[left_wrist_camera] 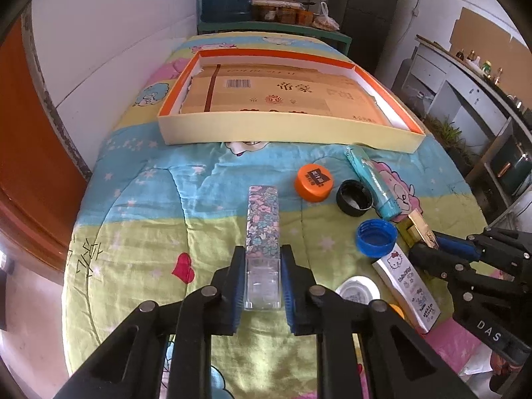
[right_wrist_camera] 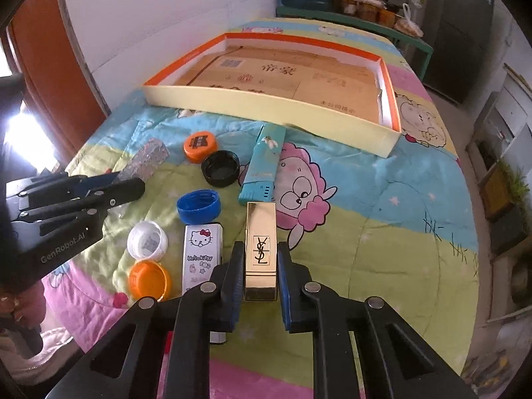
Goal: Organize rigid objects
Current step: 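Carry the glittery tube and gold lipstick with both grippers over the cardboard tray, then lower both items into the tray and open both grippers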
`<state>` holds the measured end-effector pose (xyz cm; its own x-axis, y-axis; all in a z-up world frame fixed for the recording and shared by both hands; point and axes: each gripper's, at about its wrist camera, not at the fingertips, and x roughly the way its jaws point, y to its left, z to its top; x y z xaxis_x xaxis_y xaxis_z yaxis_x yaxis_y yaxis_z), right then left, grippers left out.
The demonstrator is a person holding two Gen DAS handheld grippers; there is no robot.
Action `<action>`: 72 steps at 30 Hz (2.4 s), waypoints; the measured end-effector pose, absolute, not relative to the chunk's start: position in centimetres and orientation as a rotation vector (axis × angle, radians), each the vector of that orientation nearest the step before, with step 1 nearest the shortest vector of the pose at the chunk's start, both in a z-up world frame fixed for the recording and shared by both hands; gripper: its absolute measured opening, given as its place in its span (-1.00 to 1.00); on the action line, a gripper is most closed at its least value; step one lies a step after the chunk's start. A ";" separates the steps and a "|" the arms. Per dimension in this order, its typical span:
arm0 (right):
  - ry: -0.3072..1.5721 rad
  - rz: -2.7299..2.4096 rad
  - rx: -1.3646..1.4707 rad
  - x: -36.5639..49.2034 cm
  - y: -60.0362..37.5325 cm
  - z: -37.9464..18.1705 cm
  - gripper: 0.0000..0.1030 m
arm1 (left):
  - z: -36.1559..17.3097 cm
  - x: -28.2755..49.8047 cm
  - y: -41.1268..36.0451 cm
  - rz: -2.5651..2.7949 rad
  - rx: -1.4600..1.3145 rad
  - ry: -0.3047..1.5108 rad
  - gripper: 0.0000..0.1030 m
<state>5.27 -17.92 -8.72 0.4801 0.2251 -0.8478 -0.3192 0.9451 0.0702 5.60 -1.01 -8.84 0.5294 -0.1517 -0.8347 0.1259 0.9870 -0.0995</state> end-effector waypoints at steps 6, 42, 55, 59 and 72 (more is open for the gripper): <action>0.964 0.323 -0.046 5.2 -18.6 -6.5 -0.65 | -6.9 5.3 -0.5 -0.180 -0.047 0.956 -0.61; 0.940 0.234 0.007 24.2 -20.1 -4.7 -0.65 | -6.0 22.8 0.0 -0.055 -0.075 0.957 -0.61; 0.994 0.229 -0.003 25.2 -19.7 -7.8 -0.65 | -8.6 23.6 -0.4 -0.081 -0.057 0.984 -0.60; 1.008 0.220 -0.011 25.6 -19.4 -8.4 -0.64 | -8.8 23.8 -0.2 -0.113 -0.054 0.979 -0.59; 0.964 0.181 -0.030 24.5 -19.1 -7.9 0.05 | -8.6 22.3 -0.8 -0.158 -0.008 0.925 0.47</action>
<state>24.49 -19.08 -7.89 0.5560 0.1403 -0.8193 -0.1668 0.9844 0.0554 22.27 -0.78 -8.62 0.5909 -0.1394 -0.7946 0.1322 0.9884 -0.0751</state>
